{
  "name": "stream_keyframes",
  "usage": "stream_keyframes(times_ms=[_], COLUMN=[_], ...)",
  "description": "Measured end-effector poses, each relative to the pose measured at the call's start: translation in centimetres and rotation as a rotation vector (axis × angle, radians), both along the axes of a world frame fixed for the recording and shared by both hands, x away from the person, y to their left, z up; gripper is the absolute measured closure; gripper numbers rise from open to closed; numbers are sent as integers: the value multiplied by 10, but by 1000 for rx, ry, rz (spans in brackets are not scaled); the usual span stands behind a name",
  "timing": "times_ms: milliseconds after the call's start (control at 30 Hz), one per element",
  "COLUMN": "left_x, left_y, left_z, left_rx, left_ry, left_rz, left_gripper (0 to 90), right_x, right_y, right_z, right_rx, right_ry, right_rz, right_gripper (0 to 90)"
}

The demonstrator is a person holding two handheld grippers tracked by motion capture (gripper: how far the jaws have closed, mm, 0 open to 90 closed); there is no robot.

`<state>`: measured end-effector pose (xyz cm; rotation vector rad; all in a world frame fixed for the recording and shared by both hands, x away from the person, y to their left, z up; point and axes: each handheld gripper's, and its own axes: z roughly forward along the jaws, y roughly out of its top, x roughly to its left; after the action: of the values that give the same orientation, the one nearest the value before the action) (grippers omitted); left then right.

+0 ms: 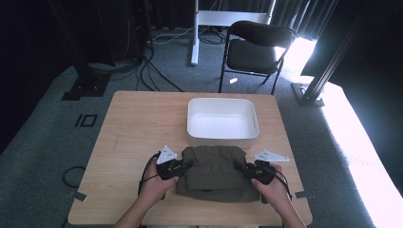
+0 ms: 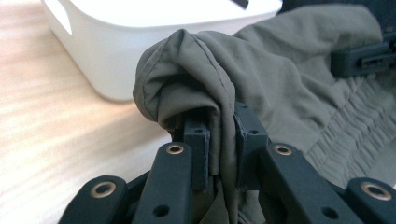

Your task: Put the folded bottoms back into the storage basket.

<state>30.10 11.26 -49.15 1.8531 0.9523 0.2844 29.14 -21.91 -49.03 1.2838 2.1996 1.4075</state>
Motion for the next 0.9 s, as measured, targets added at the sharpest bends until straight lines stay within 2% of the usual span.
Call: stream_keyframes(times_ms=[200, 367, 500, 767, 900], left_x=[7, 18, 25, 43, 51], left_y=[1, 1, 0, -3, -3], left_z=[19, 31, 43, 64, 72], left_rx=[-22, -51, -52, -69, -86], left_ry=[-27, -28, -48, -75, -90], left_rz=[0, 20, 23, 25, 31], left_gripper=[805, 804, 805, 807, 808], right_x=[6, 13, 19, 37, 45], right_y=[-3, -4, -5, -11, -12], right_z=[21, 37, 47, 69, 78], right_rx=[12, 33, 57, 100, 101], right_ry=[-42, -69, -93, -109, -123], right_rz=[1, 1, -11, -25, -32], right_gripper=[798, 798, 798, 798, 798])
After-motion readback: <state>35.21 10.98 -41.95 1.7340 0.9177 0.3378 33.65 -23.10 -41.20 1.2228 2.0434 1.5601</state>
